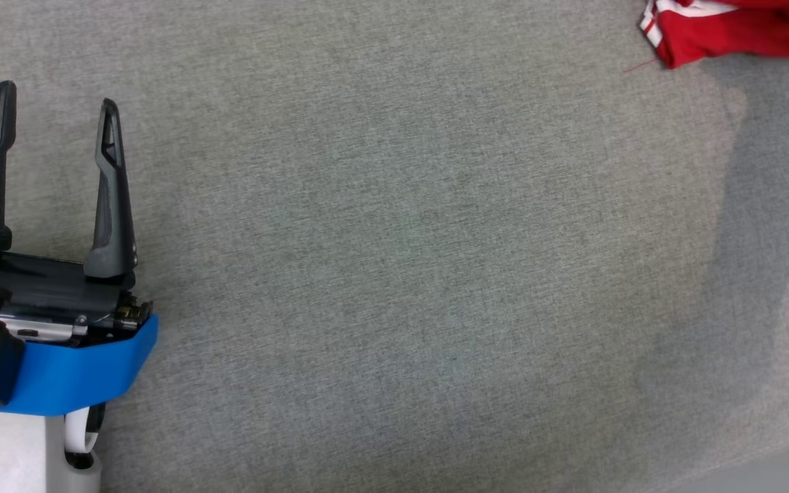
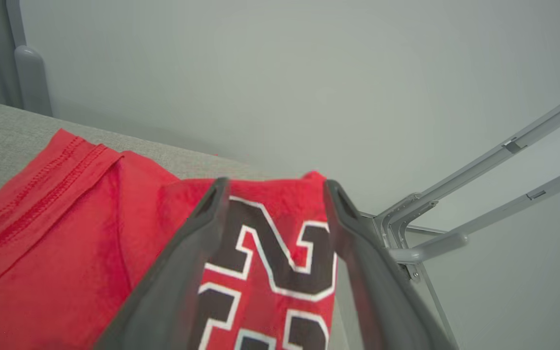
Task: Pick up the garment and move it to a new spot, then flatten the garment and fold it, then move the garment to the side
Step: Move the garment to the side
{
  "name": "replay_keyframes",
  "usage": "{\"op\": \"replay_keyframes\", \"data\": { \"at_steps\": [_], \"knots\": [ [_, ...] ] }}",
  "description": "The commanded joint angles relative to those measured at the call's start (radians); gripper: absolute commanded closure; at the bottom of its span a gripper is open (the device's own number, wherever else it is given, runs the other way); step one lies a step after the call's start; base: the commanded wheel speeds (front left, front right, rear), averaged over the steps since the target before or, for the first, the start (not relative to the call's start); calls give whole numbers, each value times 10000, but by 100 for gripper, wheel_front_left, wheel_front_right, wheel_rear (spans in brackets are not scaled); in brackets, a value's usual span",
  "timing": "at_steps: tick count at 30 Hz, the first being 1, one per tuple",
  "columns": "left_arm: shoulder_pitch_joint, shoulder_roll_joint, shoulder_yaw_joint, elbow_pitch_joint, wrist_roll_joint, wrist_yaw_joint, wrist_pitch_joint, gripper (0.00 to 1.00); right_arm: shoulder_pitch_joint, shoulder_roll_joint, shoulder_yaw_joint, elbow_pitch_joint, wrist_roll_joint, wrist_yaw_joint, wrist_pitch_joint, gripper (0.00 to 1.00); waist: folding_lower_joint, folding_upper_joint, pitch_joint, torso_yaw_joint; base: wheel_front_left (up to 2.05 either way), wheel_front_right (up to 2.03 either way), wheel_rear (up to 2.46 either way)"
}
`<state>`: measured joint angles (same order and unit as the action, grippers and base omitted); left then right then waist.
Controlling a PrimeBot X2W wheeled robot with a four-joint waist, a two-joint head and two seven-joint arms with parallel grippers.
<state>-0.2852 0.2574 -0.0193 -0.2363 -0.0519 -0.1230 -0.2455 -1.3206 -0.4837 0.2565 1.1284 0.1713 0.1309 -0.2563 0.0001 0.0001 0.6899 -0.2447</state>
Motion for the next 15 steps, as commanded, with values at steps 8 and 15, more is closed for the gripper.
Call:
{"op": "replay_keyframes", "data": {
  "at_steps": [8, 15],
  "knots": [
    [223, -232, 71, 617, -279, 207, -163, 0, 532, 175, -779, -1261, -686, -1, -86, 0, -1, -1, -803, 368, 0, 0, 0],
    [597, -508, 263, 1141, -515, 327, -197, 0, 2005, 957, -1217, -3390, -689, -2, -88, 0, -1, -1, -1825, 670, 0, 0, 0]
  ]
}}
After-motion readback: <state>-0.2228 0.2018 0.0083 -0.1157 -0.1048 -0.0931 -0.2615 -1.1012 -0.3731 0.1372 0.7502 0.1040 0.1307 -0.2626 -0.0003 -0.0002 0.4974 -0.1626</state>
